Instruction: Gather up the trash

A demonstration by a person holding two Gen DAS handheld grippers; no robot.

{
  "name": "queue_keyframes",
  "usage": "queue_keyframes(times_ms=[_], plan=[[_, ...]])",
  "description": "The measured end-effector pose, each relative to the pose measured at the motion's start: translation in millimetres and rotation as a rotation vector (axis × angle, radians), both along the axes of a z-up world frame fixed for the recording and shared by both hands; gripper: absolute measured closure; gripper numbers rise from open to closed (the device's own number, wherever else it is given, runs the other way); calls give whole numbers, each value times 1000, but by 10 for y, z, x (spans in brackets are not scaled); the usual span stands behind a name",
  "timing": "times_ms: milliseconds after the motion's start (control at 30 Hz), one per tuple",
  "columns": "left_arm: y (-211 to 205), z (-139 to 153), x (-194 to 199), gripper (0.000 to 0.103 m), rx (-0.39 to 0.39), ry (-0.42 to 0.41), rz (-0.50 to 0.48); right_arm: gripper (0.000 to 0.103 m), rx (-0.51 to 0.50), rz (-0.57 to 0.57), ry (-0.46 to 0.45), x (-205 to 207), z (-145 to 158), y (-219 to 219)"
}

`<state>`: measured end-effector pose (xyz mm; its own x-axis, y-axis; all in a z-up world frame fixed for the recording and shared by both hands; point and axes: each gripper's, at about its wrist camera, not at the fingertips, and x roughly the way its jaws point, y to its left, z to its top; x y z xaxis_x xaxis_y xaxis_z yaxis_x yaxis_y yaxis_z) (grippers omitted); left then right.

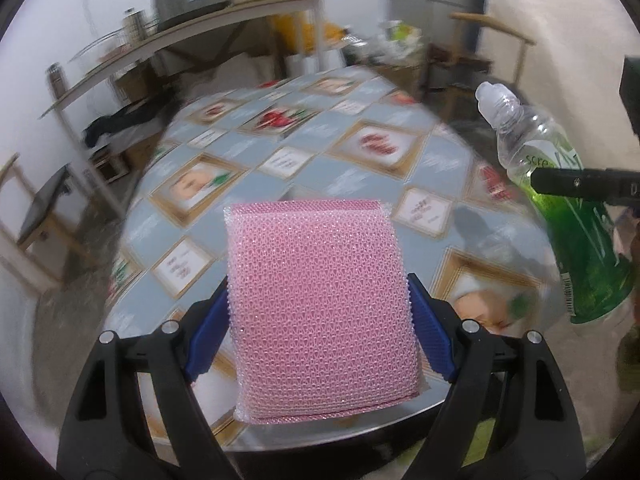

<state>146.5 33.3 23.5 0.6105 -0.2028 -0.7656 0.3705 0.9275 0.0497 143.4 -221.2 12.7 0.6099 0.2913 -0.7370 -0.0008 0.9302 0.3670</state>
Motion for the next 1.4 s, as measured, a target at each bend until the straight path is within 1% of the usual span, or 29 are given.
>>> queue_keyframes(times_ms=[100,167,200,333,400,433,467,500,600,733,867,900,1000,1100,1167,1267,1300,1367,1400], plan=[[-344,170,118,25,-65,9,-113,38,-14,-105,-32,-224,127,-399],[-576,259,175,25,-94,16,-178,38,-28,-185,-47,-395,189,-680],[-717,312,208,25,-118,23,-219,38,-34,-241,-55,-516,215,-873],[-1330,437,346,25,-191,84,-365,38,-33,-430,-61,-928,194,-1487],[-1645,441,384,25,-209,119,-428,38,-18,-532,-47,-1142,105,-1804],[-1880,415,422,25,-218,154,-466,38,-7,-572,-39,-1226,46,-1939],[-2009,384,430,25,-224,176,-486,38,16,-621,-28,-1340,-45,-2107],[-2180,337,460,25,-230,210,-512,38,39,-651,-20,-1413,-124,-2214],[-2748,84,531,25,-205,318,-568,38,120,-733,19,-1590,-434,-2522],[-3329,-320,632,25,-149,443,-588,38,246,-793,92,-1679,-973,-2763],[-3818,-767,748,25,-101,554,-571,38,375,-822,164,-1543,-1577,-2958],[-3960,-907,788,25,-80,577,-564,38,396,-826,176,-1508,-1685,-2986],[-4290,-1231,875,25,-20,600,-550,38,472,-845,216,-1320,-2098,-3118],[-4632,-1544,994,25,5,655,-522,38,521,-883,258,-1120,-2500,-3290],[-4835,-1725,1080,25,16,680,-498,38,536,-914,288,-1000,-2723,-3414],[-5115,-1960,1190,22,9,704,-474,37,550,-949,305,-832,-3058,-3593],[-5190,-2025,1227,21,5,709,-465,35,553,-962,318,-770,-3184,-3639],[-5330,-2145,1282,19,6,698,-440,29,550,-972,332,-676,-3379,-3693],[-5368,-2174,1297,19,12,683,-428,29,541,-993,336,-650,-3469,-3709]])
